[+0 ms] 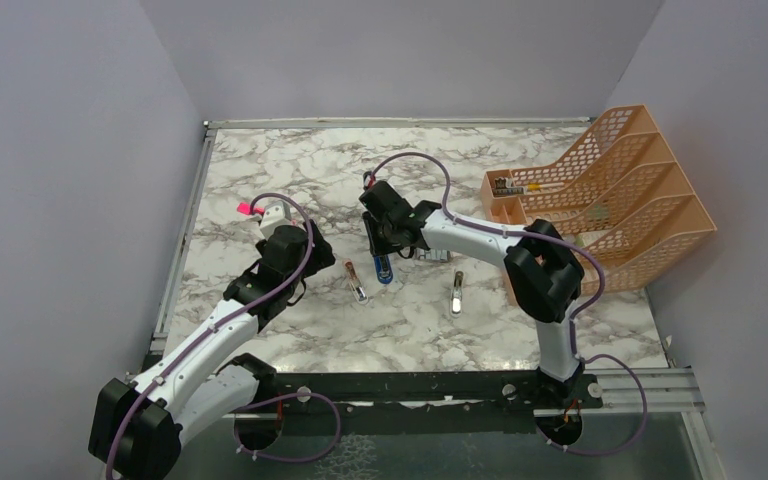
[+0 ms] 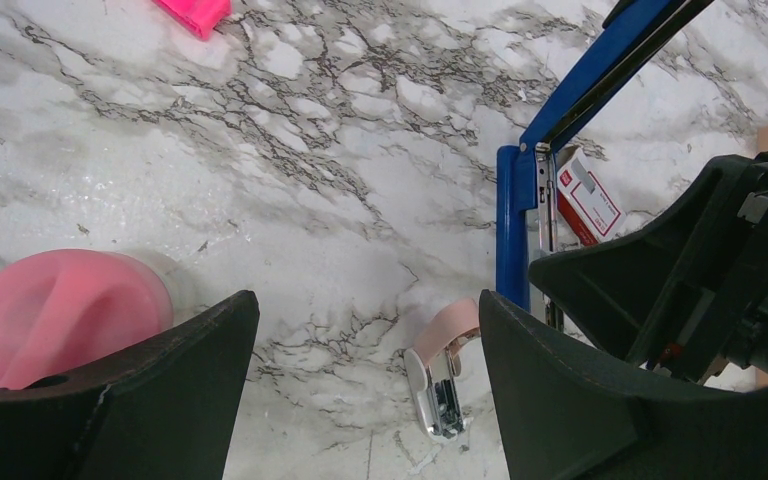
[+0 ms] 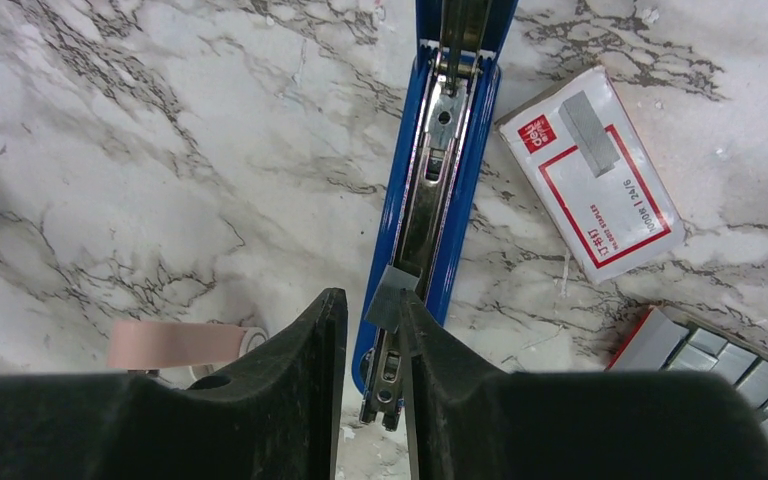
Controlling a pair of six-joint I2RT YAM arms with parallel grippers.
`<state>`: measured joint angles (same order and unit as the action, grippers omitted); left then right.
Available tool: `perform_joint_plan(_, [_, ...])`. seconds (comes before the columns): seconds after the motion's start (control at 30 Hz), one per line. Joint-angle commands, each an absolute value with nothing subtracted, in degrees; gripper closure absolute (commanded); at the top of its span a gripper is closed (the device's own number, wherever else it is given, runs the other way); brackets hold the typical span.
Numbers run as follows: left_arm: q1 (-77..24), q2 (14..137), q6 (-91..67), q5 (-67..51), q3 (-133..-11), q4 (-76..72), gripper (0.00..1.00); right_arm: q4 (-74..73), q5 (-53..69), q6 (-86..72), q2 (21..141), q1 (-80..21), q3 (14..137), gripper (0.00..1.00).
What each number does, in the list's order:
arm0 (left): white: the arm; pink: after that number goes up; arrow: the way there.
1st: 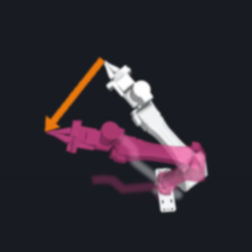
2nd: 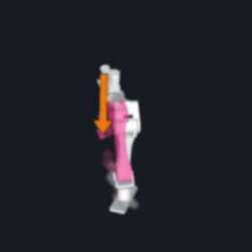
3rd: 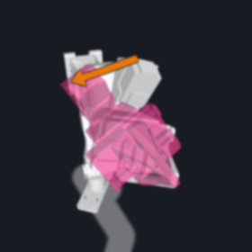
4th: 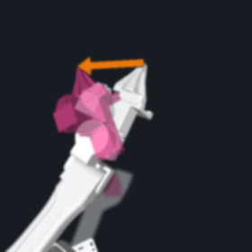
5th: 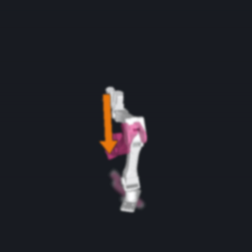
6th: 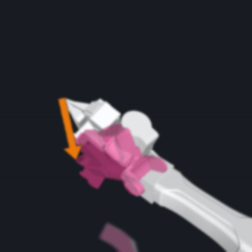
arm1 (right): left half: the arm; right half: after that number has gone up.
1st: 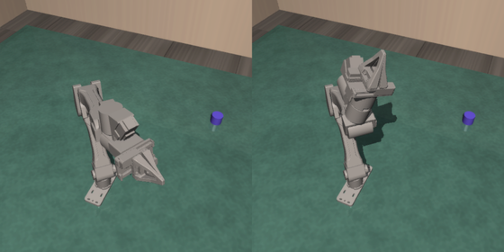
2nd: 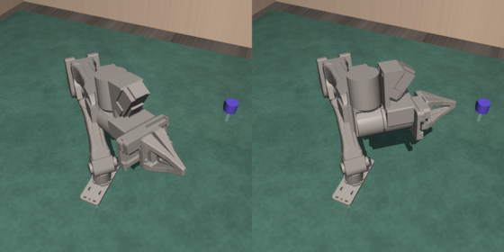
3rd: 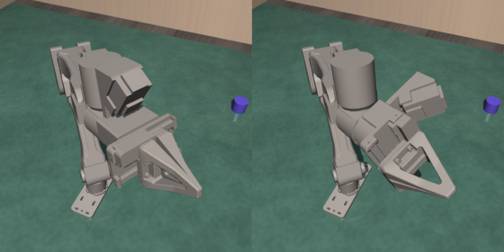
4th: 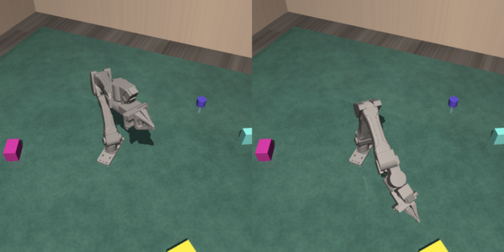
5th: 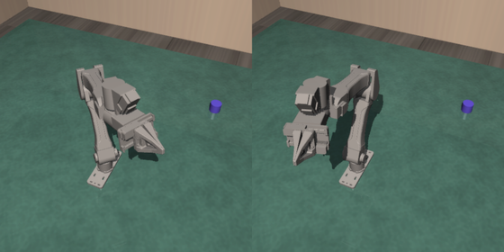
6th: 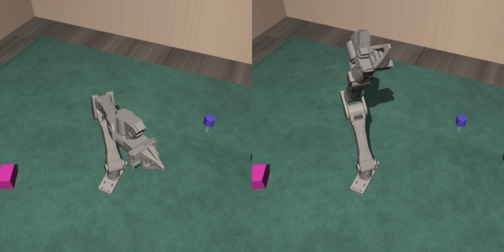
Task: Load the staples into the stapler
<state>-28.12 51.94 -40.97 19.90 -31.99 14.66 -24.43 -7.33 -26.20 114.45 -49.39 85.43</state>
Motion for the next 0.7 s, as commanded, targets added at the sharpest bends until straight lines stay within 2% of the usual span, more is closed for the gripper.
perform_joint_plan(0.0, [-27.69,51.41,-41.22,18.81,-31.38,13.49,0.18,-27.48,-7.74,-27.31,115.83,-49.89,87.69,0.69])
perform_joint_plan(0.2, [-27.6,51.2,-41.22,18.81,-31.21,13.49,0.18,-28.3,-8.61,-27.77,115.85,-50.1,87.73,0.66])
perform_joint_plan(0.67, [-27.42,50.94,-41.05,18.81,-31.03,13.71,0.18,-30.27,-9.17,-28.88,117.97,-50.34,89.24,0.66])
